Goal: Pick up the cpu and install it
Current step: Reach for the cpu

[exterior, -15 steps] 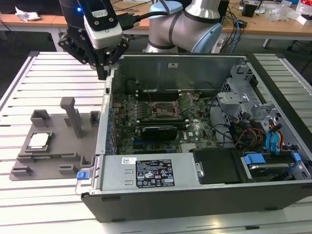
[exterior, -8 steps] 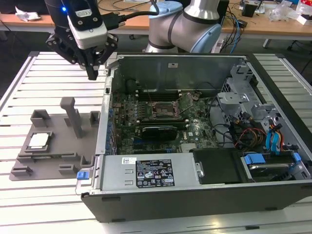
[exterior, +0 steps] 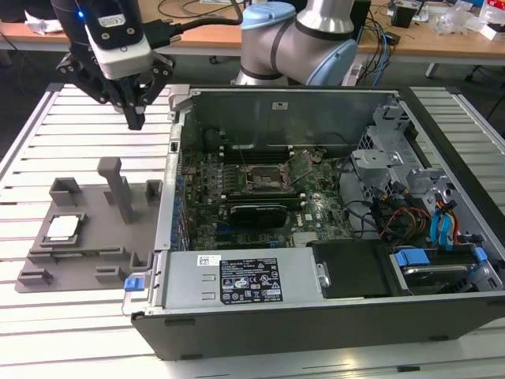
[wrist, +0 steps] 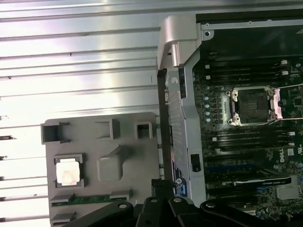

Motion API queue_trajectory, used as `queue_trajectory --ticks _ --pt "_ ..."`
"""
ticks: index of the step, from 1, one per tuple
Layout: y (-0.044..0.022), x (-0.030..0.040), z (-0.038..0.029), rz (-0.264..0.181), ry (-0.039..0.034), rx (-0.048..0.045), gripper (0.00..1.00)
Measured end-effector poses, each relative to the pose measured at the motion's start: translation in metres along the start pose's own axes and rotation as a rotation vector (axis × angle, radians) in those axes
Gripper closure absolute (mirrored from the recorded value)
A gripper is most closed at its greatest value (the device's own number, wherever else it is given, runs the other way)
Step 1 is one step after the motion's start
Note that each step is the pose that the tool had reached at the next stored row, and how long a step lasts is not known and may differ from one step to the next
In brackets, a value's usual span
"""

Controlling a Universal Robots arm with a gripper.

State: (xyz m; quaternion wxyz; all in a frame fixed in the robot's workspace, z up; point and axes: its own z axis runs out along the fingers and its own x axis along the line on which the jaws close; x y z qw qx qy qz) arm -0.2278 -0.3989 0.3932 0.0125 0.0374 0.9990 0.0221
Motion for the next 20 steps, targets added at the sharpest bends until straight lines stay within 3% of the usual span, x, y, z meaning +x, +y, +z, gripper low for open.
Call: queue_trajectory --ticks 6,10,20 --pt "-0.0011 0.0153 -0.0004 0.000 0.0000 0.0000 0.89" --pt "-0.0022 0.0297 -0.0008 0.000 0.0000 0.0000 0.89" --pt "-0.0036 0.0487 -0.0012 0.000 0.0000 0.0000 0.89"
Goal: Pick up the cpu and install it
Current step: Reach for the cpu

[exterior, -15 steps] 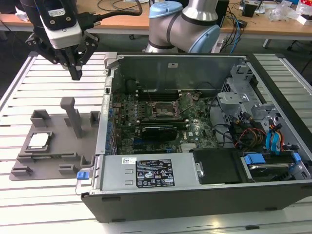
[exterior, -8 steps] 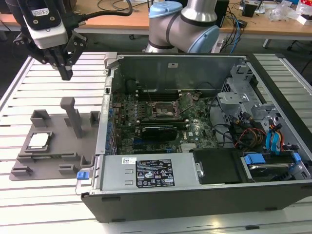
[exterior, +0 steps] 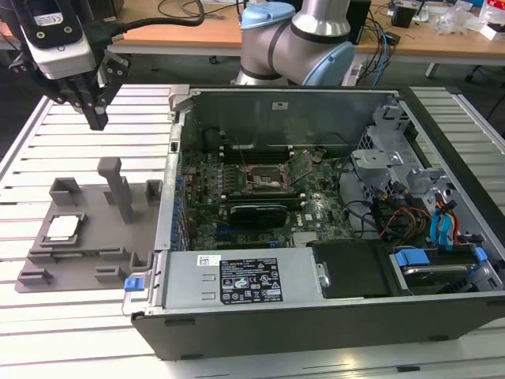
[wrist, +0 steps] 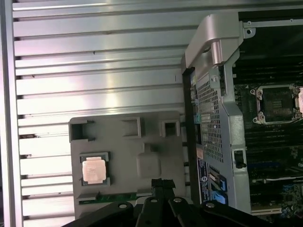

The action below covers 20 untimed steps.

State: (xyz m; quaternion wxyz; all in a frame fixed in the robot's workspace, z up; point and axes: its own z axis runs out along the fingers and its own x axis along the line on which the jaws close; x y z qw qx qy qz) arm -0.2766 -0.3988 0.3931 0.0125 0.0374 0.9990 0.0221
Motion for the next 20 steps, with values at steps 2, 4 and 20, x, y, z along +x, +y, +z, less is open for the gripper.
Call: queue_trajectory --ticks 2,4,20 --pt "-0.0004 0.0058 -0.0001 0.000 0.0000 0.0000 0.89" --pt "-0.0007 0.0094 -0.0002 0.000 -0.0001 0.0000 0.89" --pt "-0.0037 0.0493 -0.0010 0.000 0.0001 0.0000 0.89"
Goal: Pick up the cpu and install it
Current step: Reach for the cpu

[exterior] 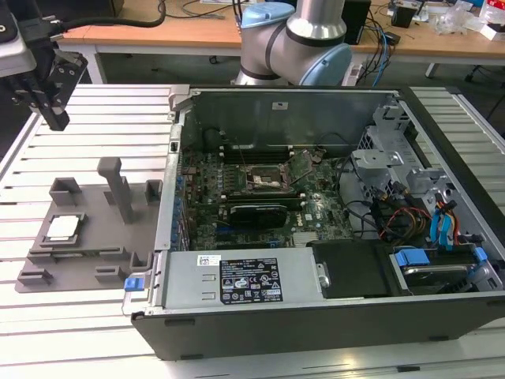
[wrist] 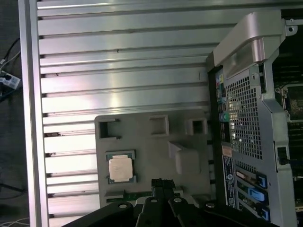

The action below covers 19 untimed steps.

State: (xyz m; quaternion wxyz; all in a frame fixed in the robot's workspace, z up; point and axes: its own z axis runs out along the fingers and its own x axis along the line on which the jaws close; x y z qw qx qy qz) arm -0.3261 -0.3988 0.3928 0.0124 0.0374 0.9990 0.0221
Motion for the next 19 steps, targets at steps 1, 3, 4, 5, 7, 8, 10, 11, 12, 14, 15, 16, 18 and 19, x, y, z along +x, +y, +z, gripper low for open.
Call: queue_trajectory --ticks 1,3,4,5,7,8,10,11,12,14,15,16,18,19 --pt "-0.0004 0.0053 0.0000 0.000 -0.0001 -0.0001 0.89" --pt "-0.0007 0.0087 -0.0002 0.000 -0.0001 0.0000 0.89" --pt "-0.0008 0.0107 -0.0002 0.000 -0.0001 0.0000 0.89" --pt "-0.0009 0.0122 -0.0002 0.000 0.0000 0.0001 0.89" --pt "-0.0015 0.0193 -0.0003 0.000 -0.0001 0.0000 0.89" --pt "-0.0017 0.0228 -0.0004 0.000 -0.0001 0.0000 0.89" --pt "-0.0021 0.0277 -0.0005 0.000 0.0000 0.0000 0.89" --pt "-0.0022 0.0297 -0.0005 0.000 -0.0001 0.0000 0.89" --pt "-0.0023 0.0309 -0.0005 0.000 -0.0001 0.0000 0.89" --pt "-0.0027 0.0356 -0.0006 0.000 -0.0001 0.0000 0.89" --pt "-0.0028 0.0369 -0.0006 0.000 -0.0001 -0.0001 0.89" --pt "-0.0029 0.0382 -0.0006 0.000 -0.0002 -0.0001 0.89" --pt "-0.0034 0.0452 -0.0007 0.000 -0.0001 -0.0001 0.89" --pt "-0.0036 0.0477 -0.0007 0.000 0.0000 0.0000 0.89"
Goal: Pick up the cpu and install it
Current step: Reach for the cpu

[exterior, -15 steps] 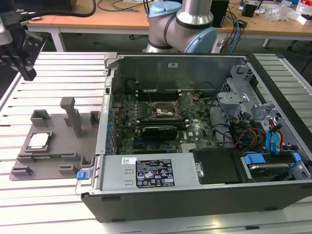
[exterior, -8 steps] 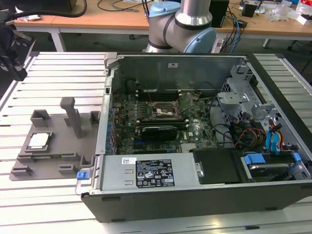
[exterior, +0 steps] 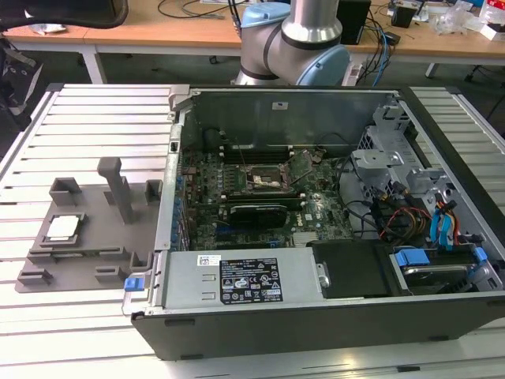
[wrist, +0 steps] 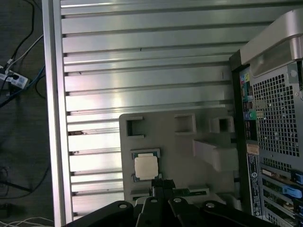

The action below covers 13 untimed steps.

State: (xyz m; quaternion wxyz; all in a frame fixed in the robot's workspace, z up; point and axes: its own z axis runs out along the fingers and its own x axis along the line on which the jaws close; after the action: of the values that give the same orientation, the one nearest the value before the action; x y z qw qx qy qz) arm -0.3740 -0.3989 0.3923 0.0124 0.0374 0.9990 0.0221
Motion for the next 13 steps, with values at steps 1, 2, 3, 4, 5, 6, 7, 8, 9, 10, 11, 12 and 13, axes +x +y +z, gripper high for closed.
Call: queue_trajectory --ticks 1,2,3,4,5,6,7,8,9,10,11,12,13 --pt "-0.0003 0.0036 0.0001 0.000 -0.0001 0.0000 0.89" --pt "-0.0004 0.0060 0.0002 0.000 -0.0001 -0.0001 0.89" --pt "-0.0006 0.0075 0.0003 0.000 -0.0001 -0.0001 0.89" --pt "-0.0006 0.0088 0.0005 0.000 -0.0002 -0.0002 0.89" --pt "-0.0008 0.0106 0.0006 0.000 -0.0001 -0.0001 0.89" --pt "-0.0010 0.0126 0.0009 0.000 -0.0002 -0.0001 0.89" --pt "-0.0011 0.0151 0.0013 0.000 -0.0002 -0.0001 0.89" --pt "-0.0012 0.0163 0.0015 0.000 -0.0001 -0.0001 0.89" --pt "-0.0014 0.0181 0.0018 0.000 0.0000 0.0000 0.89" --pt "-0.0014 0.0189 0.0023 0.000 -0.0001 -0.0001 0.89" --pt "-0.0015 0.0195 0.0029 0.000 -0.0003 -0.0002 0.89" --pt "-0.0018 0.0211 0.0046 0.000 0.0000 0.0000 0.89" --pt "-0.0019 0.0214 0.0063 0.000 0.0000 -0.0001 0.89"
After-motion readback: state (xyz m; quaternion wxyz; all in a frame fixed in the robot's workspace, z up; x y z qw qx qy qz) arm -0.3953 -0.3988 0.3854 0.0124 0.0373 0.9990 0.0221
